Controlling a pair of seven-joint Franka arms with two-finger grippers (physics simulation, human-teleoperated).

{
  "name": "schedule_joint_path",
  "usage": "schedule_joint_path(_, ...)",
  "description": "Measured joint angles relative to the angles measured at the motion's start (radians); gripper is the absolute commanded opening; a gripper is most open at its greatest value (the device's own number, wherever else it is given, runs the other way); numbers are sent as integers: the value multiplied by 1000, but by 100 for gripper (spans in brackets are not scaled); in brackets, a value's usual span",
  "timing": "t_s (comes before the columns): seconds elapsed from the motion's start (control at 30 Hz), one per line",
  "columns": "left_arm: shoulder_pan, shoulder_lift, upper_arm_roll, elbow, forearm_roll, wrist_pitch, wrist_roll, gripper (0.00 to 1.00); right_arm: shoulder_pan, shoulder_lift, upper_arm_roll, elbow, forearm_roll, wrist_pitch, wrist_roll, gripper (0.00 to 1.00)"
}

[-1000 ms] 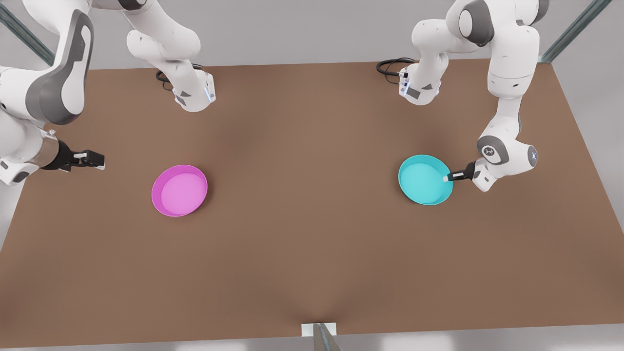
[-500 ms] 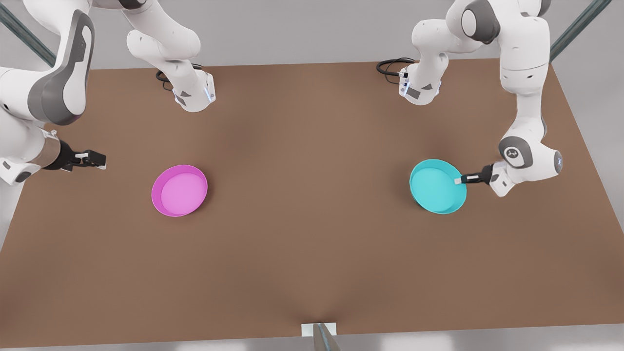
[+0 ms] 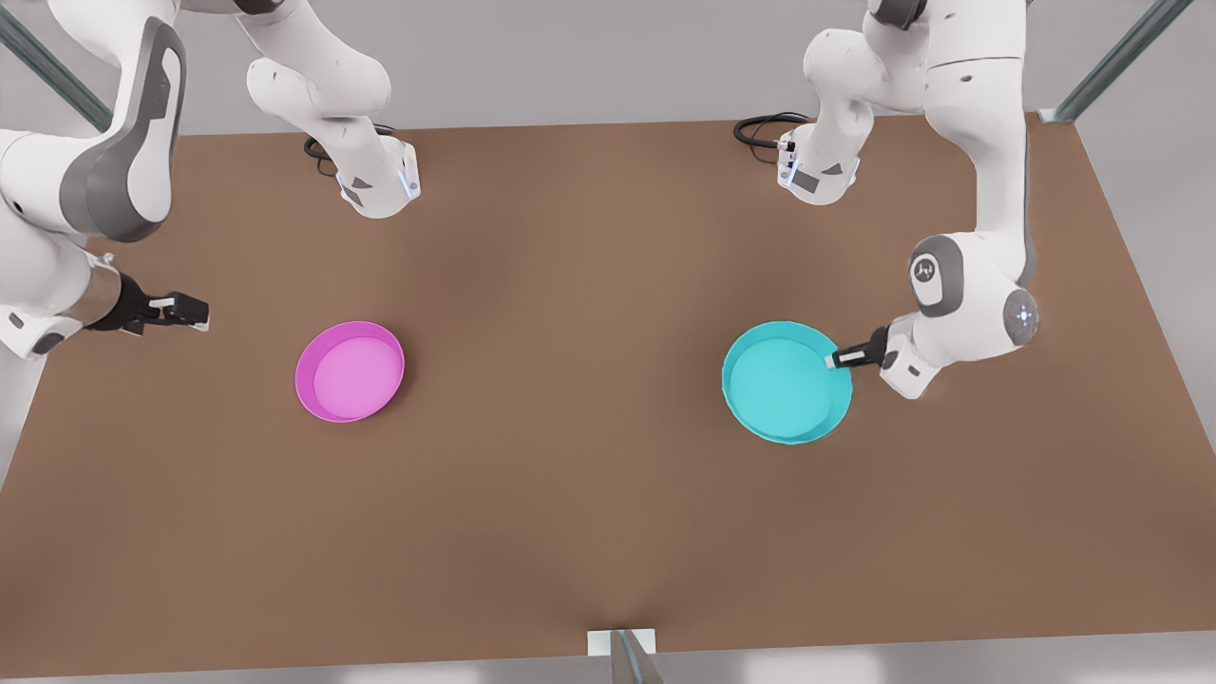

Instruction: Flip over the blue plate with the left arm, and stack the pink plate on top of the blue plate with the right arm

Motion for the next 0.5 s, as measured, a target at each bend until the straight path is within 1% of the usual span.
schedule_joint_path(0.1,-95,14,-4,120,86,-78,-219,21,-1,0,1,0,0,-1,1,100)
schedule_joint_path(0.2,-154,18,-9,196,171,-100,-337,21,-1,0,1,-1,0,0,3,100)
schedule_joint_path(0.27,-191,33,-8,296,239,-170,-414,21,0,1,1,-1,2,0,3,100)
schedule_joint_path(0.37,-298,33,-9,392,379,-269,-516,21,-1,3,1,-1,1,0,3,100)
schedule_joint_path(0.47,-400,42,-8,426,541,-360,-555,21,-1,3,1,-2,2,0,2,100)
schedule_joint_path(0.5,-422,87,-10,491,601,-416,-555,21,0,3,0,-3,2,0,1,100)
